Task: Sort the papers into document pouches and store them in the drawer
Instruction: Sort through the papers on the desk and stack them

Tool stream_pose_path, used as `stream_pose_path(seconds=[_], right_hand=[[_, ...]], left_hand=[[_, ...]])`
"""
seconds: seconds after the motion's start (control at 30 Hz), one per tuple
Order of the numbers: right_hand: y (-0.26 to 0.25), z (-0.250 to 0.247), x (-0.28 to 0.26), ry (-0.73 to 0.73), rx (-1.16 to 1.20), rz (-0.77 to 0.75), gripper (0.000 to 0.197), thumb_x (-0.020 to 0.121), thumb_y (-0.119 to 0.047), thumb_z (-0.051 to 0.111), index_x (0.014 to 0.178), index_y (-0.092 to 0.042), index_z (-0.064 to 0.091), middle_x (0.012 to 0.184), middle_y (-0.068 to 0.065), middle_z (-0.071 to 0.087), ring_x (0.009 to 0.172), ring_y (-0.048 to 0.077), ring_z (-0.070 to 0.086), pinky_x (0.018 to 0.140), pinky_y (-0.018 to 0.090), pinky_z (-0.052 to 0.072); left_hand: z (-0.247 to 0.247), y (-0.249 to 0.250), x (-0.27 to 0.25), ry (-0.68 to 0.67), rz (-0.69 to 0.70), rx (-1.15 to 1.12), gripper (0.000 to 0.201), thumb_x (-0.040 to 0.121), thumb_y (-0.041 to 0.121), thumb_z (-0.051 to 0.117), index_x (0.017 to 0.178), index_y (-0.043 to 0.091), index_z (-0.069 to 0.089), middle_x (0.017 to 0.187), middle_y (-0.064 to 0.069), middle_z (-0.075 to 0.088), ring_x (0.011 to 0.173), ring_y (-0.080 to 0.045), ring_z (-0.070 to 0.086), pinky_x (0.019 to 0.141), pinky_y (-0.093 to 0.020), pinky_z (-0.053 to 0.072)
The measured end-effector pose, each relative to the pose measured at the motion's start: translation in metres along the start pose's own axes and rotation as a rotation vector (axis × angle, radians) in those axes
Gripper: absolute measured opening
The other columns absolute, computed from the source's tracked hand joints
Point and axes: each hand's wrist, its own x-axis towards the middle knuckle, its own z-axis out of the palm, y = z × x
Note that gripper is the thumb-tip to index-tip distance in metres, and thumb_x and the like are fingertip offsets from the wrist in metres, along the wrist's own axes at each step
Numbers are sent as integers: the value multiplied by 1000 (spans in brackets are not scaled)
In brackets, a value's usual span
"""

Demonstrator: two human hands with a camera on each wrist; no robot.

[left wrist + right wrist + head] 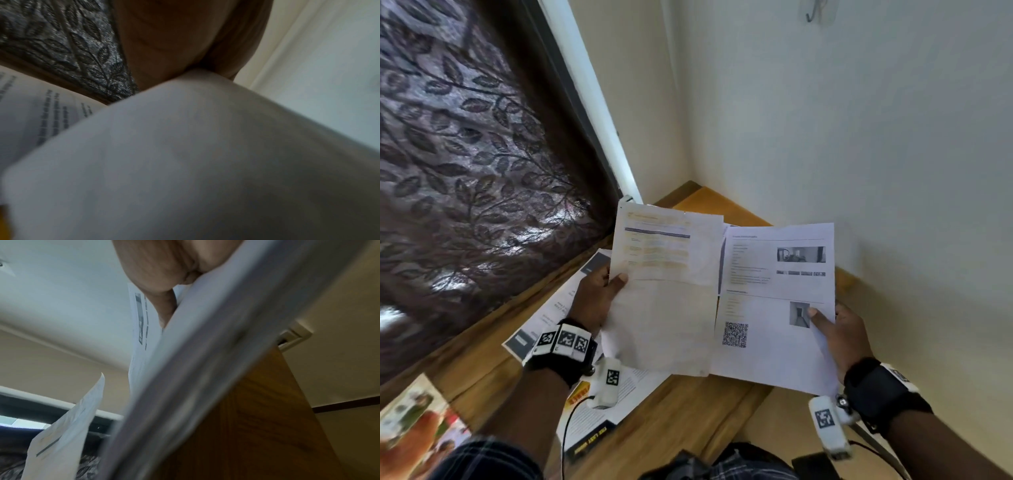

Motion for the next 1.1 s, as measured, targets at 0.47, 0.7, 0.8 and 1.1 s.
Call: stream_pose_path(seconds=[0.47,0.7,0.8,1.1], right_hand=[[-45,95,-53,-324,54,-97,15,95,-18,63,109,-19,71,102,-3,77,91,15,73,76,32,58],[-62,131,-84,-468,6,-110,19,101,-29,54,107,-23,71,101,0,76,94,22,72,84,46,58],[-67,140,-95,-520,100,-53,30,105,-35,44,115,-25,70,109,-1,75,103,20,70,88,41,56],[-77,169,-100,-545,-69,-265,21,96,-19,64,115,-22,69,106,-7,75,100,12,71,90,45,56]], left_hand=[[-7,-15,-57,63,-45,26,14,93,24,68,104,17,72,97,0,77,87,-21,73,81,-40,60],[-19,-36,-83,37,-165,-188,29,85,37,68,105,16,75,102,-4,78,95,-29,73,89,-53,58],[-28,-42,-93,43,-161,-262,23,93,28,65,111,17,74,109,-4,76,99,-30,72,92,-56,56],[-59,-23,-116,108,-20,-348,28,101,26,54,128,17,59,119,-5,72,107,-27,70,91,-53,57]])
